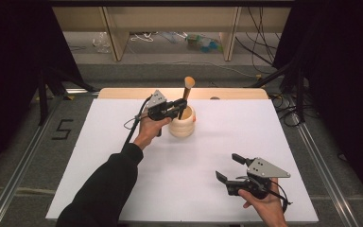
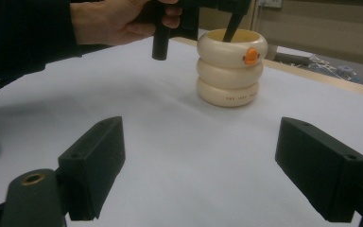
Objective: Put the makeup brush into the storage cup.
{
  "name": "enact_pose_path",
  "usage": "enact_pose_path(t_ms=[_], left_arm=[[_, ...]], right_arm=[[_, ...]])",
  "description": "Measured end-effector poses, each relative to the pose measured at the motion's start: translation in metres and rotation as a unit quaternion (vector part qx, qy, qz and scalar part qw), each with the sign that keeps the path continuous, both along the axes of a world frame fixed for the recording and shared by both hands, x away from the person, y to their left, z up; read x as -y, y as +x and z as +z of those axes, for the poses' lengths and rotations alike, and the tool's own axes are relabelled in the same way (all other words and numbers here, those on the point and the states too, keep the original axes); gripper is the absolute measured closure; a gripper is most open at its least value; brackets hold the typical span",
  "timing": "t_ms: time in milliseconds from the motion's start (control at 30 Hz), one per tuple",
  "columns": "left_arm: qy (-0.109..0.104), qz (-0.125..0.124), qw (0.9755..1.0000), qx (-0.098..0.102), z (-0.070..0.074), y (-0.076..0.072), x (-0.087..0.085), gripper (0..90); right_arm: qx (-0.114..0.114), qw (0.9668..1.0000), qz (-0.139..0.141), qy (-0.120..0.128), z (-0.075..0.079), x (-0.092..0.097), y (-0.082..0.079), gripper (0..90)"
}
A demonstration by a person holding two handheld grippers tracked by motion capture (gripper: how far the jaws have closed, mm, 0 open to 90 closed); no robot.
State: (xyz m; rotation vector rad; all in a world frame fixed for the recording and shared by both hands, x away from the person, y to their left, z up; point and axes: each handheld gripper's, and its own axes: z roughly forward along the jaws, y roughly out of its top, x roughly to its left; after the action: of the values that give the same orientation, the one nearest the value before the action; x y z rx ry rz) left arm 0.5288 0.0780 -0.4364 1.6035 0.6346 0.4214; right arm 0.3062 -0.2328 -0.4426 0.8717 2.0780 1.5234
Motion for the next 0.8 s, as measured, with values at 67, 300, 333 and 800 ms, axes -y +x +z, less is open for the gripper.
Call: enact_pose_path(t_ms=[67, 300, 333, 800], left_arm=[[0.004, -0.001, 1.0, 0.001, 0.0, 0.0, -0.001, 74.2], [0.013, 0.0, 0.9999, -0.003, -0.004, 0.0, -0.005, 74.1], [0.012, 0.0, 0.9999, -0.006, -0.005, 0.0, -0.005, 74.1], [0.044, -0.003, 0.9989, -0.018, -0.013, 0.002, -0.004, 73.0]], right_arm=[[0.0, 1.0, 0.0, 0.0, 0.0, 0.0, 0.0, 17.5], [-0.001, 1.0, 0.001, -0.003, 0.0, 0.0, 0.0, 17.6], [-0.002, 1.0, 0.001, -0.003, 0.0, 0.0, 0.0, 17.7], [0.008, 0.9999, -0.004, -0.011, 0.0, 0.001, 0.001, 17.9]])
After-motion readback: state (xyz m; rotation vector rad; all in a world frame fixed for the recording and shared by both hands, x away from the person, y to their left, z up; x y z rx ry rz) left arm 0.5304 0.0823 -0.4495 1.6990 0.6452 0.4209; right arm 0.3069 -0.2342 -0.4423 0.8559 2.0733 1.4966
